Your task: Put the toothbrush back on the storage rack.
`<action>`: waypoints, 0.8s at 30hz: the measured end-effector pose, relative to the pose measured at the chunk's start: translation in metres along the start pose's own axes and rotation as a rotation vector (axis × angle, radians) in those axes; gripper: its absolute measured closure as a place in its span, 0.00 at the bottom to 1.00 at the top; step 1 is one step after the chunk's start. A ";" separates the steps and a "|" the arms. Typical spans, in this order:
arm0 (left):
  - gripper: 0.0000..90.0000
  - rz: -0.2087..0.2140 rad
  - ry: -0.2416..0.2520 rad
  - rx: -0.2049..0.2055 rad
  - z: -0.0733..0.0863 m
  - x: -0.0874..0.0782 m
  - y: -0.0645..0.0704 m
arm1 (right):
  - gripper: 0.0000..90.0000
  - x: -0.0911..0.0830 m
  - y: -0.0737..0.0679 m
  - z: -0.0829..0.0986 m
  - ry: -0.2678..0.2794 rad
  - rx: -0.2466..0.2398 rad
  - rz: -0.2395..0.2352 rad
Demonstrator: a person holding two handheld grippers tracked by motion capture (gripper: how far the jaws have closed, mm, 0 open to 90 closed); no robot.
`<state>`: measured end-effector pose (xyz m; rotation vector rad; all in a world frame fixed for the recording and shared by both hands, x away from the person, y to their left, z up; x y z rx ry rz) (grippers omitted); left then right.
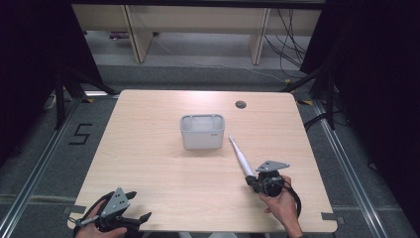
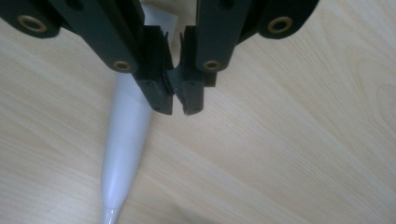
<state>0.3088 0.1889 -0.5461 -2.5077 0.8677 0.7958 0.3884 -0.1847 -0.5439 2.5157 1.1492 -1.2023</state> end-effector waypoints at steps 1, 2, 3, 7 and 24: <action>0.18 -0.006 -0.001 -0.016 0.001 0.000 0.001 | 0.92 -0.001 0.000 -0.001 0.001 -0.007 0.002; 0.18 -0.012 -0.004 0.002 0.001 0.001 -0.002 | 0.91 -0.001 0.000 -0.003 0.005 -0.020 0.005; 0.18 -0.012 -0.002 -0.006 0.000 0.000 -0.001 | 0.89 -0.003 -0.002 -0.005 0.009 -0.010 0.010; 0.18 -0.003 -0.002 -0.011 0.001 0.001 0.001 | 0.80 -0.007 0.003 -0.014 0.000 -0.059 0.045; 0.18 0.002 -0.003 -0.026 0.002 0.003 0.001 | 0.55 -0.007 0.029 -0.032 -0.138 -0.005 0.082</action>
Point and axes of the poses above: each handheld gripper's, and its own axes: x roughly forward along the jaws, z roughly out of its underside, y roughly to its right, the point moved 8 cm from there along x, roughly forward along the jaws, and after that the axes turned 9 degrees about -z, right-handed, at the moved point
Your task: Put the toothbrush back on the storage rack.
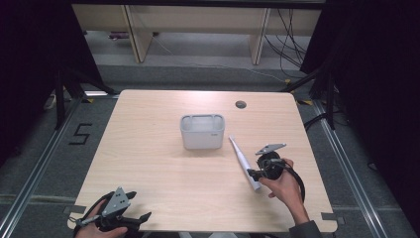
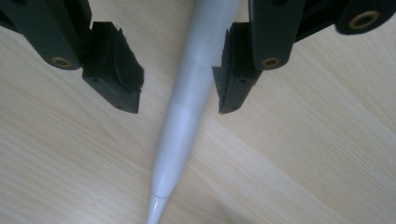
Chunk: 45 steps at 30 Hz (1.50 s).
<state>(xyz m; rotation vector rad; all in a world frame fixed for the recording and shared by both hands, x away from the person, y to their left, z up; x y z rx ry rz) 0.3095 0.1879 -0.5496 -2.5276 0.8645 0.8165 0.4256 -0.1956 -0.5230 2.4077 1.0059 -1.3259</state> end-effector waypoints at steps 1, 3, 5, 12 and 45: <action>0.18 -0.006 0.003 -0.003 0.000 0.000 0.000 | 0.55 0.000 0.000 0.000 -0.026 0.002 -0.005; 0.18 -0.015 -0.005 0.023 0.000 0.000 -0.003 | 0.54 0.003 0.000 -0.005 -0.049 0.020 -0.016; 0.18 -0.005 0.011 -0.012 -0.001 0.001 0.001 | 0.54 0.006 0.002 -0.009 -0.065 0.017 -0.023; 0.18 -0.006 -0.004 0.014 0.000 -0.001 -0.001 | 0.53 0.018 0.003 -0.018 -0.135 0.031 -0.045; 0.18 -0.008 -0.002 0.011 -0.001 -0.001 -0.001 | 0.67 0.056 0.015 -0.034 -0.399 0.056 -0.029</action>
Point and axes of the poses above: each handheld gripper's, and its own axes: x roughly forward along the jaws, z roughly out of its underside, y roughly to its right, the point moved 8 cm from there along x, roughly forward along the jaws, and after that the axes turned 9 degrees about -z, right-handed, at the moved point
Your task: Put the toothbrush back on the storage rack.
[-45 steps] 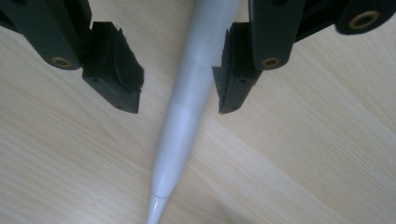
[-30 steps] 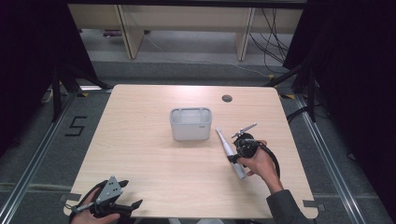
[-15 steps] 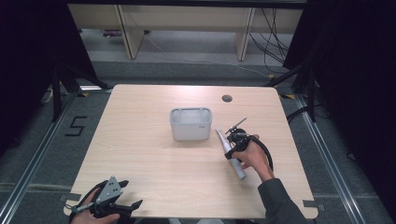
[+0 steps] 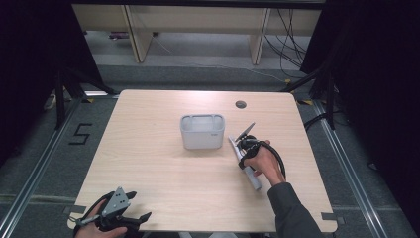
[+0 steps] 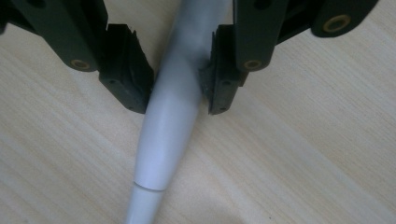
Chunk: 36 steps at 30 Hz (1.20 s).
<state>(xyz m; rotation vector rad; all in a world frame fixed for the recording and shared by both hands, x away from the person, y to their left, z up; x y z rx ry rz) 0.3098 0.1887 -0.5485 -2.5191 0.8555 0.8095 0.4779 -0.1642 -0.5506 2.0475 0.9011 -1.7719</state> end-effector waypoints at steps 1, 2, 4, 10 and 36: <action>0.18 0.002 0.008 -0.003 -0.001 0.000 0.001 | 0.68 0.001 0.001 -0.001 -0.005 -0.014 0.002; 0.18 0.005 0.006 -0.008 0.000 0.000 0.001 | 0.69 0.001 0.000 -0.001 -0.015 -0.008 0.003; 0.18 0.003 -0.006 0.017 0.000 -0.001 -0.002 | 0.71 0.002 0.000 -0.002 -0.024 -0.022 0.004; 0.18 0.002 -0.003 0.012 0.000 0.000 -0.001 | 0.72 0.003 0.003 -0.003 -0.066 -0.041 0.024; 0.18 0.003 0.003 0.009 0.000 0.000 0.000 | 0.74 -0.009 0.015 0.008 -0.082 -0.007 0.024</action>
Point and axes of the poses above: each handheld gripper's, and its own axes: x roughly forward along the jaws, z roughly out of its underside, y roughly to its right, the point moved 8 cm from there along x, roughly forward along the jaws, and after that the axes turned 9 degrees about -z, right-handed, at the moved point
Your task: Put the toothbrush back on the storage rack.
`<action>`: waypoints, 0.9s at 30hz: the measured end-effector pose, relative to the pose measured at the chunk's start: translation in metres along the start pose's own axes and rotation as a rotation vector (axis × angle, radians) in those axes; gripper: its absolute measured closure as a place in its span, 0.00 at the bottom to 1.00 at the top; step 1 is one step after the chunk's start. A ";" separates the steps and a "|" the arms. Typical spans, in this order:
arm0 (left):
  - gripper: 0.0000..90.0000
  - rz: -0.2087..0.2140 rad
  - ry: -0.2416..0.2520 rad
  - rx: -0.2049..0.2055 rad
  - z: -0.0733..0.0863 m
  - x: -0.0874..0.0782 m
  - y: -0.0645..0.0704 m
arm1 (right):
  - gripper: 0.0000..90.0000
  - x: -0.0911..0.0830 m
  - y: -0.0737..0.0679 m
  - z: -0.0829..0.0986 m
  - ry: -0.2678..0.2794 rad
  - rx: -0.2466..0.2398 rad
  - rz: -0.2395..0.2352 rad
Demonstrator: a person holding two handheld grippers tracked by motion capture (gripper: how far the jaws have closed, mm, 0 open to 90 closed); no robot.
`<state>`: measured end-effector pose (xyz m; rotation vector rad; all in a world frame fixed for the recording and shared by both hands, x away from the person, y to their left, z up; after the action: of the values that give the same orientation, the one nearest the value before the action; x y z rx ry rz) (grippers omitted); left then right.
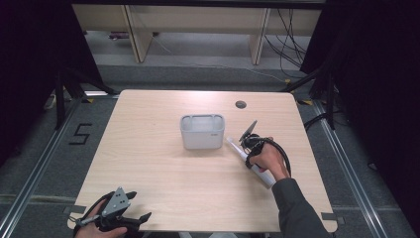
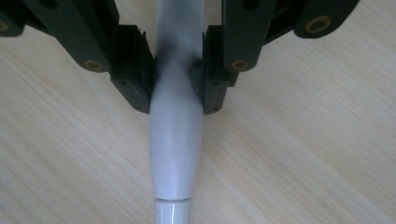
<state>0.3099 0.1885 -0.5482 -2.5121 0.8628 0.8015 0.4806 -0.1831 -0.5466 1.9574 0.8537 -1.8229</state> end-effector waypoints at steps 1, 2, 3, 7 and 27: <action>0.18 0.005 0.004 -0.013 0.000 0.000 0.001 | 0.74 -0.002 0.002 0.000 0.017 -0.021 0.002; 0.18 0.005 0.004 -0.013 0.000 0.000 0.001 | 0.74 -0.006 0.001 0.004 0.008 0.004 -0.004; 0.18 -0.001 -0.009 0.005 0.001 0.000 -0.001 | 0.74 -0.010 0.002 0.005 0.026 0.024 0.004; 0.18 0.002 0.001 -0.010 0.000 0.000 0.001 | 0.74 -0.025 0.008 0.007 0.121 -0.015 0.016; 0.18 -0.005 0.003 -0.013 0.000 0.002 -0.001 | 0.74 -0.080 0.004 0.006 0.569 -0.033 -0.027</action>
<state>0.3113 0.1886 -0.5492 -2.5260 0.8541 0.8043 0.4784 -0.2051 -0.4697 2.4928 1.0596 -1.2539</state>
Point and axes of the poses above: each handheld gripper's, and its own axes: x roughly forward along the jaws, z roughly out of its underside, y roughly to its right, the point moved 8 cm from there along x, roughly forward along the jaws, and after that the axes turned 9 degrees about -z, right-handed, at the moved point
